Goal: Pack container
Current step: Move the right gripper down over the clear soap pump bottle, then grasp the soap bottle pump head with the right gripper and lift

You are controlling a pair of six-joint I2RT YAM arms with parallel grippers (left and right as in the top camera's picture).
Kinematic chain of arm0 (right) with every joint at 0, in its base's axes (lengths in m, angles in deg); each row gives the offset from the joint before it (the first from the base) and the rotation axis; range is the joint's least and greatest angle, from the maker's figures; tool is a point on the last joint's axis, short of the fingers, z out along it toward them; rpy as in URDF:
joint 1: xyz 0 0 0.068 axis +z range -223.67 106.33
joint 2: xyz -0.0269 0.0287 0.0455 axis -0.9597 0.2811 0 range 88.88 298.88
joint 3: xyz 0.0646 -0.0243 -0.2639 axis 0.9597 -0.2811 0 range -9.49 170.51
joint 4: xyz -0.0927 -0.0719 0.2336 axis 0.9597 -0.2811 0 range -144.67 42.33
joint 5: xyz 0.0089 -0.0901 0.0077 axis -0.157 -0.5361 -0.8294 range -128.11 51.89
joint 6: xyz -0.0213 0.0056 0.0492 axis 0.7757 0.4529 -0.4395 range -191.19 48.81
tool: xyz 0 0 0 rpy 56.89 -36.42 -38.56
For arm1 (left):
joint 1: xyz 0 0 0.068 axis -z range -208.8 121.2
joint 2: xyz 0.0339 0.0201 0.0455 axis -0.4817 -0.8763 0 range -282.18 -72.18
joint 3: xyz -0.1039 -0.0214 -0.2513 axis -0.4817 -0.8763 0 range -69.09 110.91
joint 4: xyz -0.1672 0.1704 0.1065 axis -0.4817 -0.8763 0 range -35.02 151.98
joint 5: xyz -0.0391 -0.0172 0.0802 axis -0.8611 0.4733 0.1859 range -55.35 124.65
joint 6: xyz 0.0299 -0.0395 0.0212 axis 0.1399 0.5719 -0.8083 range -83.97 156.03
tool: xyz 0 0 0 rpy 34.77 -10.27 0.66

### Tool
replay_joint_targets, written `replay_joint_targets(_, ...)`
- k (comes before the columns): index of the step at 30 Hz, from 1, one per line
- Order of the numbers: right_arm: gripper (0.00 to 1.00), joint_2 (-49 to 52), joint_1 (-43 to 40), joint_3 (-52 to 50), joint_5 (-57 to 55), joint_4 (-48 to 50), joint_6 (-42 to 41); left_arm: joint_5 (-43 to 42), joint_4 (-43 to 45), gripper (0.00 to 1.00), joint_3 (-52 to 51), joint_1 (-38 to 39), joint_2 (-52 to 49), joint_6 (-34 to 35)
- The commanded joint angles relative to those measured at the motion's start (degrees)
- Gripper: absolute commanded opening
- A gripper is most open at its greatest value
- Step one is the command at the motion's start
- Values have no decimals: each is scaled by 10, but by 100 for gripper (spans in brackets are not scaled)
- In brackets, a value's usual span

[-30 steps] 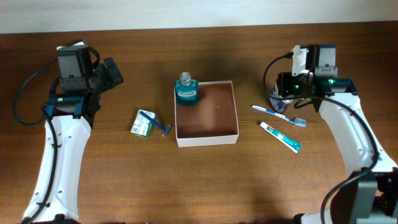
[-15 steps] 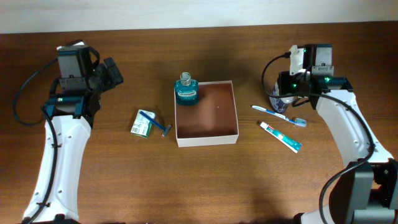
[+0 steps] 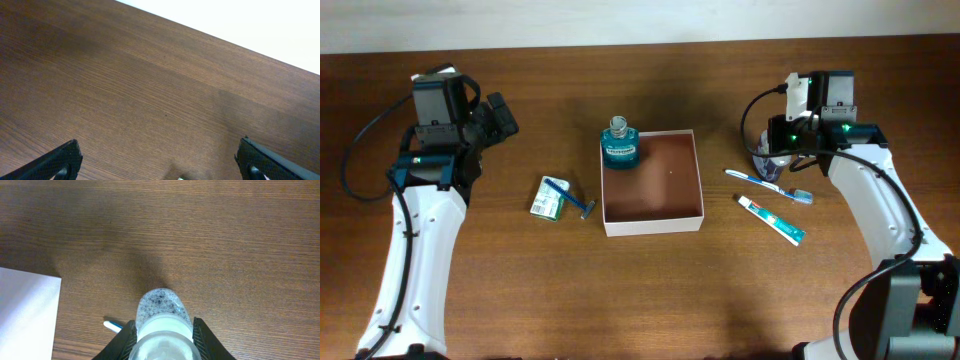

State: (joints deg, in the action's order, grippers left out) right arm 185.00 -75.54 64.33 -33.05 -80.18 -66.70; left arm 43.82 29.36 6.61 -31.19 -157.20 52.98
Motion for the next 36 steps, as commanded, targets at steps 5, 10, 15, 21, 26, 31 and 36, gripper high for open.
replay_joint_targets(5, 27, -8, 3, 12, -31, 0, -2, -2, 0, 99, 7, -3, 1, -1)
replay_joint_targets(10, 27, -35, 4, 21, -31, -3, 13, -2, 0, 99, 7, -3, 1, -1)
replay_joint_targets(15, 28, -67, 7, 41, -27, -34, 43, -2, 0, 99, 7, -3, 1, -1)
replay_joint_targets(21, 27, -98, 42, 72, -27, -68, 88, -2, 0, 100, 7, -3, 1, -1)
replay_joint_targets(26, 27, -119, 91, 101, -27, -83, 119, -2, 0, 99, 7, -3, 1, -1)
replay_joint_targets(31, 26, -138, 136, 113, -27, -87, 148, -2, 0, 99, 7, -3, 1, -1)
replay_joint_targets(36, 19, -149, 175, 115, 0, -89, 166, -2, 0, 99, 7, -3, 1, -1)
